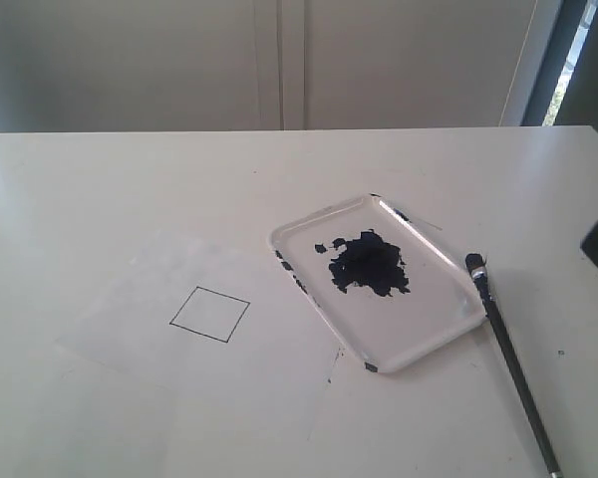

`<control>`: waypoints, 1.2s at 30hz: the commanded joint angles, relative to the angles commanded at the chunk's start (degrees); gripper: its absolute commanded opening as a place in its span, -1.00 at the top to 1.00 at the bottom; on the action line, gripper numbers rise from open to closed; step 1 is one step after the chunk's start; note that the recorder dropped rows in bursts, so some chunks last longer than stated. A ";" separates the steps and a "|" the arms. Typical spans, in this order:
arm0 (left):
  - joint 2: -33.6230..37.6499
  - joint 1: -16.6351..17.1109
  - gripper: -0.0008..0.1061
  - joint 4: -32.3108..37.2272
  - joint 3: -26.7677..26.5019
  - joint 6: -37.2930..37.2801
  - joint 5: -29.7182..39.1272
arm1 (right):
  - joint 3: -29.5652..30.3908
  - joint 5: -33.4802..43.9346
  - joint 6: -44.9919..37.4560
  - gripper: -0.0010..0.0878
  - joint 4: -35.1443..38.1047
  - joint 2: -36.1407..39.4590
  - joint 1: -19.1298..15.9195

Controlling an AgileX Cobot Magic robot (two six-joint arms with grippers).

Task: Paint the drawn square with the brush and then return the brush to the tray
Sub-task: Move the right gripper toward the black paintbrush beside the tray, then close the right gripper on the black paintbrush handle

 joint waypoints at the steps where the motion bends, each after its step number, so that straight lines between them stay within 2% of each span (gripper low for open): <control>1: 0.00 0.00 0.99 0.00 0.00 0.00 0.00 | -1.28 0.00 -1.67 0.98 -0.23 3.04 0.00; 7: 0.00 0.00 0.99 0.00 0.00 0.00 0.00 | -5.96 0.89 -14.42 0.98 -0.21 18.32 0.00; 11: 0.00 0.00 0.99 0.00 0.00 0.00 0.00 | -6.81 3.13 -14.53 0.98 -0.08 25.11 0.00; 15: 0.00 0.00 0.99 0.00 0.00 0.00 0.00 | -6.81 9.54 -14.53 0.98 0.48 30.21 0.00; 28: 0.00 0.00 0.99 0.00 0.00 0.00 0.00 | -6.81 15.83 -14.53 0.98 0.48 37.59 0.00; 36: 0.00 0.00 0.99 0.00 0.00 0.00 0.00 | -6.40 26.41 -11.58 0.98 1.07 41.82 0.00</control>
